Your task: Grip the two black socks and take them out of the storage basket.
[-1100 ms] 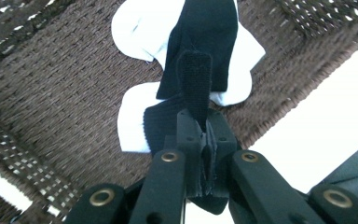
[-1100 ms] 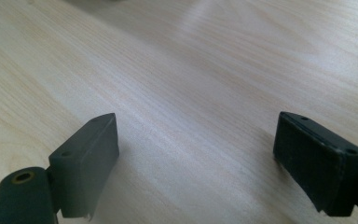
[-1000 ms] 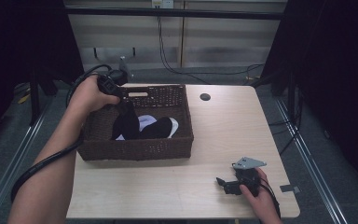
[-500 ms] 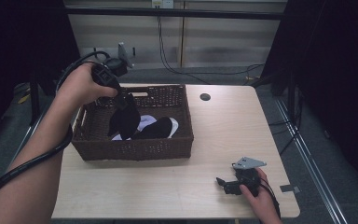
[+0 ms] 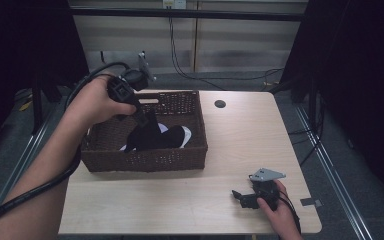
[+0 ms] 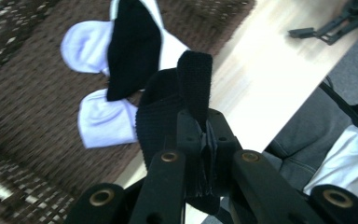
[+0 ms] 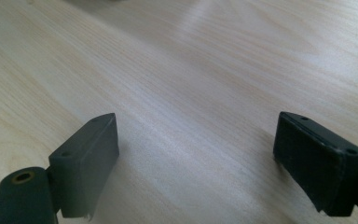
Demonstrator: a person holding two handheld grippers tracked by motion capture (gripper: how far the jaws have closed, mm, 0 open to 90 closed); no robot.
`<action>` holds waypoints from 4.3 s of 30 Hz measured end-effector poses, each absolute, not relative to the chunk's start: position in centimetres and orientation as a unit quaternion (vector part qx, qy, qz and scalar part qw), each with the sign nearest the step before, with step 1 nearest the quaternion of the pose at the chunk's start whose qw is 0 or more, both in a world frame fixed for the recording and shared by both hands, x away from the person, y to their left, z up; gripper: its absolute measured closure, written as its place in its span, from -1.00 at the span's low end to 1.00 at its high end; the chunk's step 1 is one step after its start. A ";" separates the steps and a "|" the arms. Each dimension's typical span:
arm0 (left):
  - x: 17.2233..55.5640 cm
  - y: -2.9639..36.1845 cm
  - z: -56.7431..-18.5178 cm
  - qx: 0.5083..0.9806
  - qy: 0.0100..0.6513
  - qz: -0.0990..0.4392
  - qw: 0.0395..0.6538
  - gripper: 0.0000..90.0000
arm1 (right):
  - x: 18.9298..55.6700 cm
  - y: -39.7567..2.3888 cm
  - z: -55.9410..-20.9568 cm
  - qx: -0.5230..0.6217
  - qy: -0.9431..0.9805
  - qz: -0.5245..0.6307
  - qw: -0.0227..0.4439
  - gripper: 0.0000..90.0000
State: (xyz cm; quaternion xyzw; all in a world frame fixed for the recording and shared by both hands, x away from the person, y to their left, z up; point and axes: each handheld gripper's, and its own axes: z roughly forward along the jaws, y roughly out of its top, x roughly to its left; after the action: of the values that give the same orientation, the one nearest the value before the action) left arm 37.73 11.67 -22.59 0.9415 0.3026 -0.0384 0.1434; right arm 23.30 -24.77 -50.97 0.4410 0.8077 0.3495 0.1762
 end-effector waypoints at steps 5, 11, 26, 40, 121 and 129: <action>36.6 10.5 -23.5 0.946 0.285 -0.048 0.148 0.92 | 23.3 -24.8 -51.0 0.438 0.808 0.351 0.178 -0.70; 35.6 9.6 -24.6 0.949 0.268 -0.056 0.154 0.91 | 23.3 -24.8 -51.0 0.439 0.808 0.351 0.178 -0.70; 34.6 7.8 -28.7 0.954 0.248 -0.082 0.148 0.91 | 23.3 -24.8 -51.0 0.439 0.808 0.351 0.178 -0.70; 34.2 7.5 -33.7 0.951 0.250 -0.115 0.140 0.88 | 23.4 -24.8 -51.0 0.438 0.808 0.352 0.179 -0.70; 46.1 10.0 -41.3 0.917 0.382 -0.006 0.112 -0.04 | 23.3 -24.8 -51.0 0.441 0.807 0.351 0.176 -0.70; 47.0 10.3 -43.2 0.916 0.385 -0.013 0.107 -0.06 | 23.3 -24.8 -51.0 0.439 0.808 0.352 0.178 -0.70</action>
State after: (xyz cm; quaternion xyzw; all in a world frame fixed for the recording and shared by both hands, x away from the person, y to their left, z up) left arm 46.99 10.28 -43.23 0.9164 0.3855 -0.0127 0.1066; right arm 23.34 -24.78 -51.00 0.4387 0.8077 0.3515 0.1777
